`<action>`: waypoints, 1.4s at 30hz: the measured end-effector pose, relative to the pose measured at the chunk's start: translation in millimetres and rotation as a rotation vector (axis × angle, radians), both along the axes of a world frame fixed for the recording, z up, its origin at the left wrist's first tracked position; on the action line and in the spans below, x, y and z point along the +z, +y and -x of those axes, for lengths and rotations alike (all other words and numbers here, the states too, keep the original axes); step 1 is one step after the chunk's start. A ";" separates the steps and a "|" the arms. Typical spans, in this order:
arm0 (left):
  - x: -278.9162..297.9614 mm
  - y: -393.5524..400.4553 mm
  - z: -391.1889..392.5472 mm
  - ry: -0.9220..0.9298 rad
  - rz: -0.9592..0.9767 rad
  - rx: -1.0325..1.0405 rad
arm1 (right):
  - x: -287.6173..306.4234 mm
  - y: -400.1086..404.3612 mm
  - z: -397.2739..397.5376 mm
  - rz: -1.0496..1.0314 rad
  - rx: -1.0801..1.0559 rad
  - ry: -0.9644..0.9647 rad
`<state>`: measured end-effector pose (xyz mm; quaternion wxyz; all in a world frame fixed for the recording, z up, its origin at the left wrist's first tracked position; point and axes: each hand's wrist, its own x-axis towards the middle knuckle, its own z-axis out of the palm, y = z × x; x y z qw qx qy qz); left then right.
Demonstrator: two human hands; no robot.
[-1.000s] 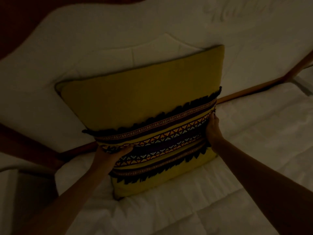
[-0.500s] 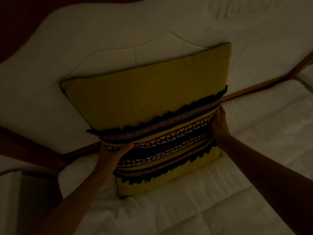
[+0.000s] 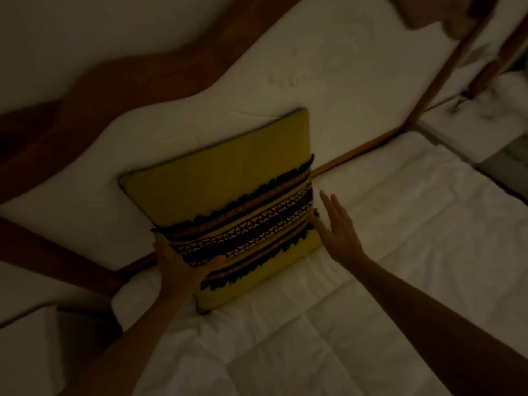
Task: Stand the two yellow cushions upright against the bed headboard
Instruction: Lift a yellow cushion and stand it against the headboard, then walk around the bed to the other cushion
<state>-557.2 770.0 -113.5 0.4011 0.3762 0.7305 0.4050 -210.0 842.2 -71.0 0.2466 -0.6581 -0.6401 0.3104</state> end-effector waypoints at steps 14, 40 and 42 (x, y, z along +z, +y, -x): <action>179.5 -181.5 -155.6 0.833 -0.181 -0.634 | 160.9 -336.7 -119.0 -0.063 -0.275 -0.420; 279.2 -598.3 -393.7 0.744 -0.734 -1.509 | 255.8 -992.0 -170.3 0.080 -1.192 -0.506; 278.0 -648.2 -407.0 0.710 -0.798 -1.592 | 252.4 -1043.1 -159.1 0.120 -1.223 -0.529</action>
